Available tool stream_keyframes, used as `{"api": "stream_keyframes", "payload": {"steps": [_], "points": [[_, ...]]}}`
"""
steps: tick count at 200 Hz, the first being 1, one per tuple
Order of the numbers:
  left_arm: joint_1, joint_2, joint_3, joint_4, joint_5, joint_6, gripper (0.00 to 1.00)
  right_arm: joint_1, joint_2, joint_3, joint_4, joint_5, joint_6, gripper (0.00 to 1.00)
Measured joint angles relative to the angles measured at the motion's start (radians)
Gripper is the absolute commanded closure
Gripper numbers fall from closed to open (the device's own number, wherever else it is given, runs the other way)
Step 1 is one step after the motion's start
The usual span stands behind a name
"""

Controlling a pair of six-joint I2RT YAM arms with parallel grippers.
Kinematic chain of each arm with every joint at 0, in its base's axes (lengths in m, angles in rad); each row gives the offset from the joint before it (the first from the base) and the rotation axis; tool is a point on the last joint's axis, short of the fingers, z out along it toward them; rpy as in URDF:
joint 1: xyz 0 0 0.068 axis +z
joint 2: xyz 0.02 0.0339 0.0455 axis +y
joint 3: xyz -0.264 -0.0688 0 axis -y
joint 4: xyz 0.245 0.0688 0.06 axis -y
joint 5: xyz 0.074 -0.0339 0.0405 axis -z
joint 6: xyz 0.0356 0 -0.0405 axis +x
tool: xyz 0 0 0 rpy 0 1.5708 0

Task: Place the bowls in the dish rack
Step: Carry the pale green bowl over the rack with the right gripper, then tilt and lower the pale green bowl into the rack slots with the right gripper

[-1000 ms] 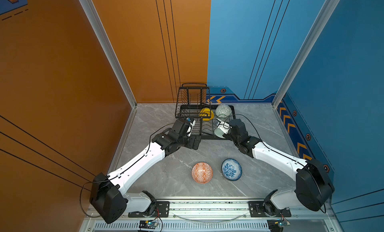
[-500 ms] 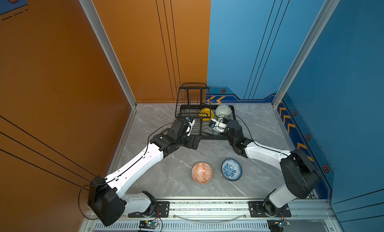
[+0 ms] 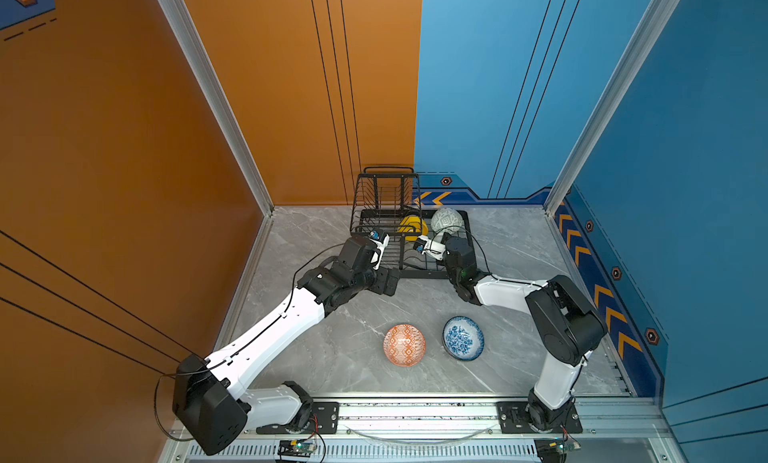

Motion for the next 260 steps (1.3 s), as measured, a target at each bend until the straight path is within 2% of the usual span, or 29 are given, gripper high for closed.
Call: {"api": "stream_keyframes", "payload": {"steps": [157, 260], "points": [[0.000, -0.031, -0.008, 0.000, 0.000, 0.004, 0.02, -0.008, 0.211, 0.251, -0.043, 0.009, -0.008, 1.00], [0.010, -0.043, -0.008, -0.002, -0.001, 0.007, 0.02, -0.006, 0.299, 0.316, -0.033, 0.024, -0.043, 1.00]]}}
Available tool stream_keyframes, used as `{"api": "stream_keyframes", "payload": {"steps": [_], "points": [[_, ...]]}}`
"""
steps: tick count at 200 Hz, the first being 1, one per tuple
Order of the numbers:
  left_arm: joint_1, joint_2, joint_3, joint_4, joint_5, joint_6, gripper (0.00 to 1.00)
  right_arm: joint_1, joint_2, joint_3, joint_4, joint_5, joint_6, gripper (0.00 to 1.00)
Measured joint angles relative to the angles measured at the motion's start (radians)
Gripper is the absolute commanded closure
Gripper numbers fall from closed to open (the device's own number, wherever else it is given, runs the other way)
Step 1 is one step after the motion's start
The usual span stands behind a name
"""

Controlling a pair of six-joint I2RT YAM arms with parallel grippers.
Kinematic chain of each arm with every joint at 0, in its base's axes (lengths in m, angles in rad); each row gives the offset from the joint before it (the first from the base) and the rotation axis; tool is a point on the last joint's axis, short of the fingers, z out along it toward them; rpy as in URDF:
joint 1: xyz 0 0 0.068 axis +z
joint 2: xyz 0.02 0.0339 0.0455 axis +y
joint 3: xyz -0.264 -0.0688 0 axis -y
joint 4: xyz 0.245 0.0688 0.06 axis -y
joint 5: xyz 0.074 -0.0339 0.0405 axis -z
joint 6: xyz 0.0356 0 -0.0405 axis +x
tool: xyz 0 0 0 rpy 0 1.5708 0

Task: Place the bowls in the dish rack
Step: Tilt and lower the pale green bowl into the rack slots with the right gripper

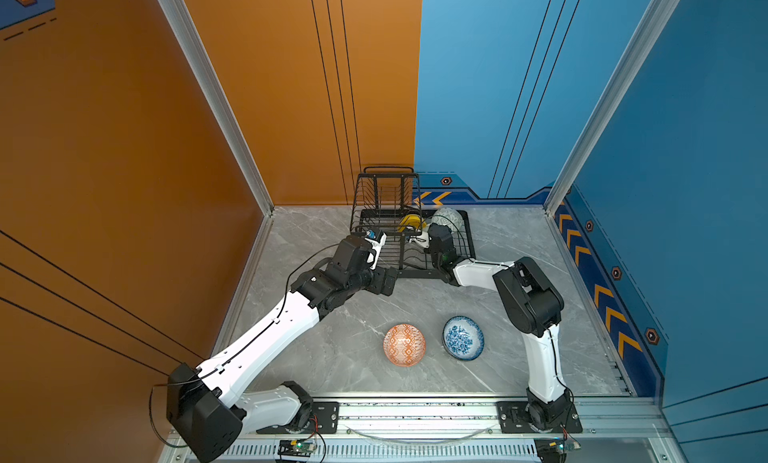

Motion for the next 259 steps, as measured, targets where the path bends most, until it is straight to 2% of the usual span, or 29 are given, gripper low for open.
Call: {"api": "stream_keyframes", "payload": {"steps": [85, 259], "points": [[0.012, -0.020, -0.002, -0.007, -0.006, 0.000, 0.02, 0.014, 0.023, 0.008, 0.065, -0.034, -0.013, 1.00], [0.023, -0.051, -0.031, -0.011, -0.006, 0.000, 0.02, 0.066, 0.075, 0.004, 0.118, -0.090, 0.063, 1.00]]}}
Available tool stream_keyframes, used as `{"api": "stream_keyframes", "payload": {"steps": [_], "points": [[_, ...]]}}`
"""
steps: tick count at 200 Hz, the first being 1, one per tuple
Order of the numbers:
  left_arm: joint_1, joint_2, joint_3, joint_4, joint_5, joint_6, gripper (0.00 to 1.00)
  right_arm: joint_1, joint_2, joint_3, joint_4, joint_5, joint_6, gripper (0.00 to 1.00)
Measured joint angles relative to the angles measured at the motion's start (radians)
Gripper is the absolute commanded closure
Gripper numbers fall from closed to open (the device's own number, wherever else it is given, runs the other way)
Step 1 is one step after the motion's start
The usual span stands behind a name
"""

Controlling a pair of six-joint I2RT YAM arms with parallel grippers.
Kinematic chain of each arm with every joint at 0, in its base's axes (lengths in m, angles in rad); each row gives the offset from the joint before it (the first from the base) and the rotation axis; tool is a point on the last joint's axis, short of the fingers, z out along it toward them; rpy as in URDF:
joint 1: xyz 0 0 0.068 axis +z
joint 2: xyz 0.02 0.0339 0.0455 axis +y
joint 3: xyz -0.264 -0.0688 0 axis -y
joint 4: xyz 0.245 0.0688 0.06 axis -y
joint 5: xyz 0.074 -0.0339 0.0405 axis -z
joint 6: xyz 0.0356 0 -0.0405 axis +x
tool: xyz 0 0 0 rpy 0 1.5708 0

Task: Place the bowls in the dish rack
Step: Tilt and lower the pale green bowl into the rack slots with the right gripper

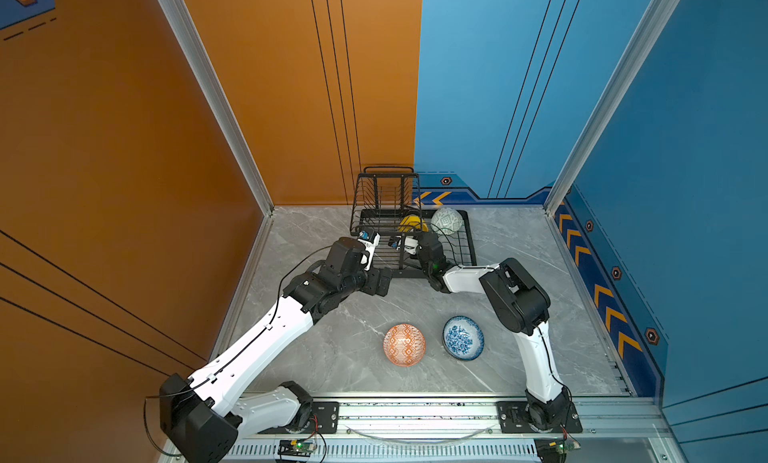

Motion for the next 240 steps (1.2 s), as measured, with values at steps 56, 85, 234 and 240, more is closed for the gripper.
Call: {"api": "stream_keyframes", "payload": {"steps": [56, 85, 234, 240], "points": [[0.001, -0.007, -0.014, -0.003, -0.001, 0.000, 0.02, 0.003, 0.003, 0.002, 0.001, 0.004, 0.015, 1.00], [0.003, -0.008, -0.017, -0.003, -0.001, 0.000, 0.02, 0.003, 0.003, 0.005, -0.006, 0.003, 0.027, 1.00], [0.010, -0.009, -0.021, -0.002, 0.001, 0.000, 0.02, -0.015, 0.003, 0.046, -0.098, -0.026, 0.111, 0.99], [0.010, -0.011, -0.024, -0.003, 0.001, 0.000, 0.02, -0.015, 0.003, 0.046, -0.098, -0.026, 0.113, 0.99]]}}
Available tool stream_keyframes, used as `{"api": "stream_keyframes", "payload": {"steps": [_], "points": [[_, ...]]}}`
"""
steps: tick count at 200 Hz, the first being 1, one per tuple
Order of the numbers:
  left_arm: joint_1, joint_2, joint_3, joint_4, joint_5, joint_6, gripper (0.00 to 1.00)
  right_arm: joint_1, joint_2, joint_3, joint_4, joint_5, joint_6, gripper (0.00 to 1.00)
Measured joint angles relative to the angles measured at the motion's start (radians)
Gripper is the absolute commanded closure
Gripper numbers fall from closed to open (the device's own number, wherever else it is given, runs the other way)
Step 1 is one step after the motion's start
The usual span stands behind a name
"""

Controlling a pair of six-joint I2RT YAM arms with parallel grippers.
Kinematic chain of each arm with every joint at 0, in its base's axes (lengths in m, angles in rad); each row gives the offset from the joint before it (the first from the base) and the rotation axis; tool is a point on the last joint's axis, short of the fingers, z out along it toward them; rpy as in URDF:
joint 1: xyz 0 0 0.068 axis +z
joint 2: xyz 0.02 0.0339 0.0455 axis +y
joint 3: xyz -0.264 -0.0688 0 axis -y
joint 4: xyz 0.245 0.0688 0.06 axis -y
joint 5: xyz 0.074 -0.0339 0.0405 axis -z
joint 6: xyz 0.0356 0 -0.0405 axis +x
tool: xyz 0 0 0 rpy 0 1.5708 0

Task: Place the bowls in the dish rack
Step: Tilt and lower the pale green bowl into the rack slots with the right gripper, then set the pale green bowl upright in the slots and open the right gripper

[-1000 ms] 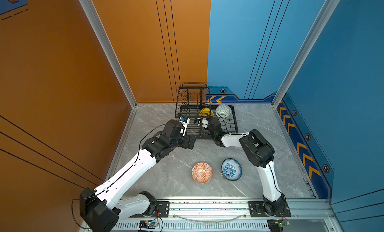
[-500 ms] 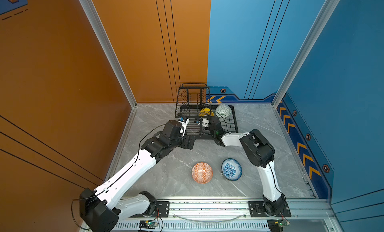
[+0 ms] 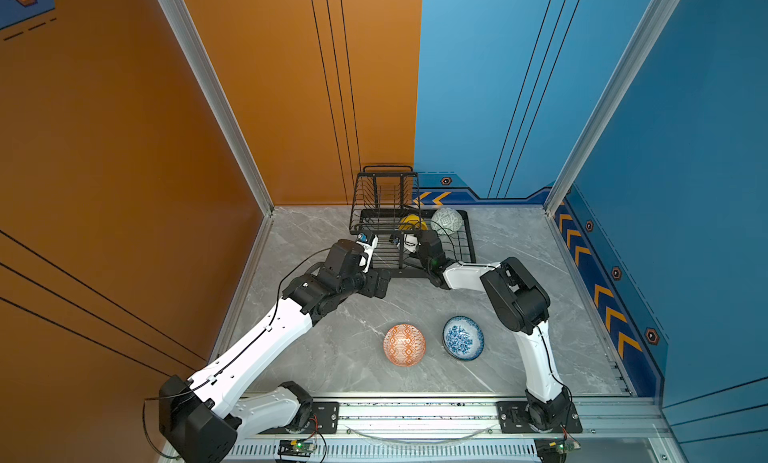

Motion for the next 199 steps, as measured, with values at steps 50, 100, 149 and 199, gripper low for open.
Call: {"api": "stream_keyframes", "payload": {"steps": [50, 100, 149, 199], "points": [[0.000, -0.027, -0.021, 0.005, 0.000, -0.001, 0.02, -0.001, 0.000, 0.000, -0.003, 0.000, 0.005, 0.90], [0.000, -0.041, -0.060, -0.001, 0.000, -0.008, 0.02, -0.002, 0.000, 0.001, -0.018, -0.001, 0.008, 0.79], [0.000, -0.041, -0.060, -0.001, 0.000, -0.008, 0.02, -0.011, -0.001, 0.002, -0.059, -0.007, 0.013, 0.67], [0.000, -0.041, -0.060, 0.000, 0.000, -0.009, 0.02, -0.012, -0.002, 0.002, -0.093, -0.016, 0.021, 0.47]]}}
